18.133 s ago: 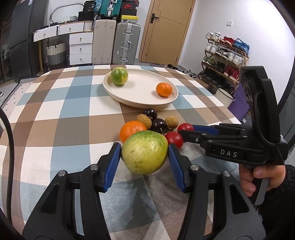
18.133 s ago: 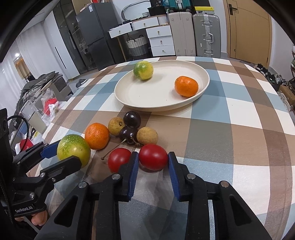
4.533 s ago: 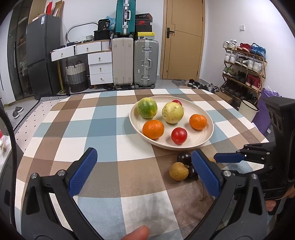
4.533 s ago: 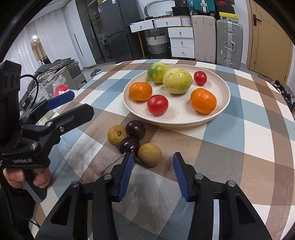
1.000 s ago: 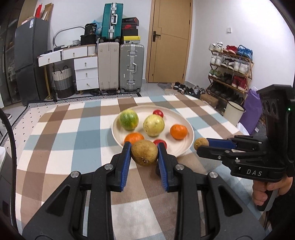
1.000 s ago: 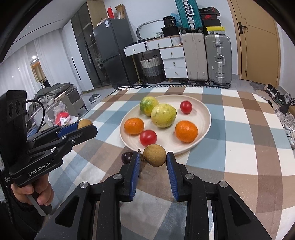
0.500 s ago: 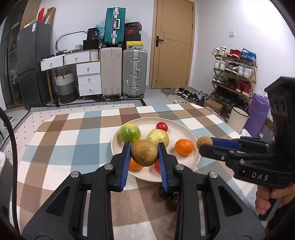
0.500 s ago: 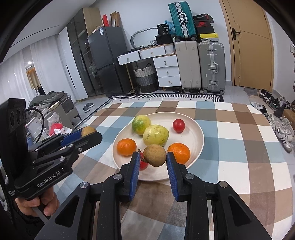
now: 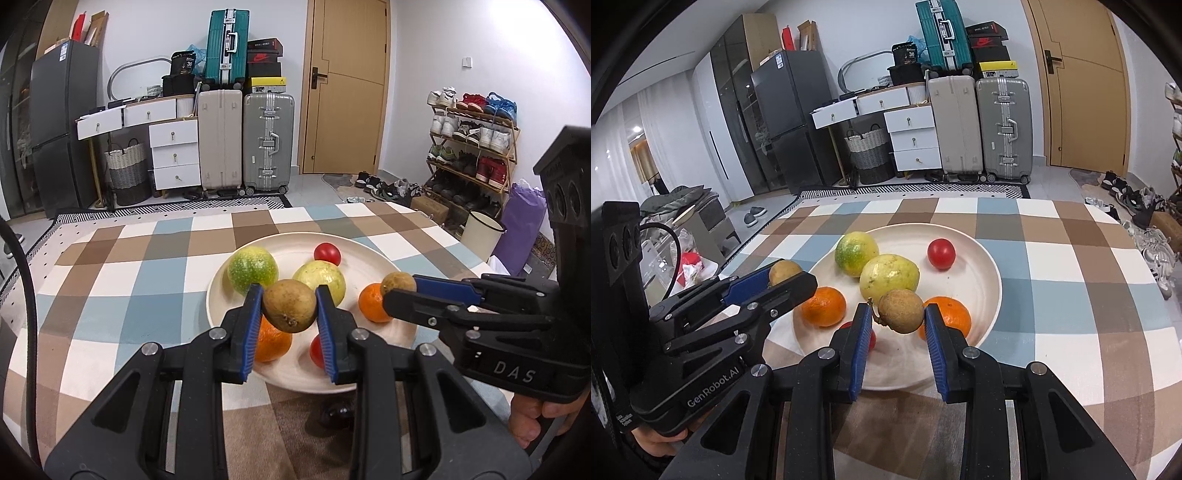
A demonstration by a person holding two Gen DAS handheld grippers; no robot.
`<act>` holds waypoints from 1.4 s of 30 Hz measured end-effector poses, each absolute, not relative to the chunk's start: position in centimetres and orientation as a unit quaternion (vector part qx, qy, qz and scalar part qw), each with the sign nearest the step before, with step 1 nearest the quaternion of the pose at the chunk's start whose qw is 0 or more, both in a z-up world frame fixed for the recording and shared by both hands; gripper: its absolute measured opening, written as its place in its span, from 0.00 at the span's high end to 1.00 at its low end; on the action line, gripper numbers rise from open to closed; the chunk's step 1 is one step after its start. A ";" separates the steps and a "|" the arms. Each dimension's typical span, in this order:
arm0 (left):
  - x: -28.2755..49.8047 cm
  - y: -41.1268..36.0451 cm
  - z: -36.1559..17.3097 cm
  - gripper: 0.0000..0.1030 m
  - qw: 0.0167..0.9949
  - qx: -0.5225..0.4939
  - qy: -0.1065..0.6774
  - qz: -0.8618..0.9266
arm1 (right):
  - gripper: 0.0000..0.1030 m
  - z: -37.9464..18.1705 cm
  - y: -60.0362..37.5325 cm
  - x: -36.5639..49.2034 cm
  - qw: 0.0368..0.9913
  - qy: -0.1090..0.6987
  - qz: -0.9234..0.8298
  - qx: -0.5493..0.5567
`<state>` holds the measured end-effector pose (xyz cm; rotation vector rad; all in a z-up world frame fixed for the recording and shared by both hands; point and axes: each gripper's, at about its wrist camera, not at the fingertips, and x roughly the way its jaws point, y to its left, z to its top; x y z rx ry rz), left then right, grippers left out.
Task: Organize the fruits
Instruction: 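Carry both tan fruits onto the white plate and open both tools, then withdraw both open tools from the plate toward the dark cherries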
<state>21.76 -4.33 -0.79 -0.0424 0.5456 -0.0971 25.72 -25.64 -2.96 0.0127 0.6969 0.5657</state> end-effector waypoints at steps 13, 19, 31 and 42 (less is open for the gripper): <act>23.1 -4.0 -1.3 0.75 0.959 -0.031 0.276 -0.057 | 0.71 -4.0 -25.0 27.2 0.902 0.342 0.264 0.002; 23.0 -4.0 -1.4 0.75 0.961 -0.026 0.271 -0.056 | 0.70 -4.3 -25.0 27.2 0.902 0.343 0.261 -0.002; 21.7 -3.2 -1.2 0.37 0.964 -0.043 0.259 -0.040 | 0.39 -3.8 -26.0 25.6 0.914 0.322 0.246 -0.021; 19.5 -1.5 -1.0 0.03 0.965 -0.059 0.256 0.001 | 0.01 -3.6 -27.4 24.4 0.916 0.317 0.246 0.000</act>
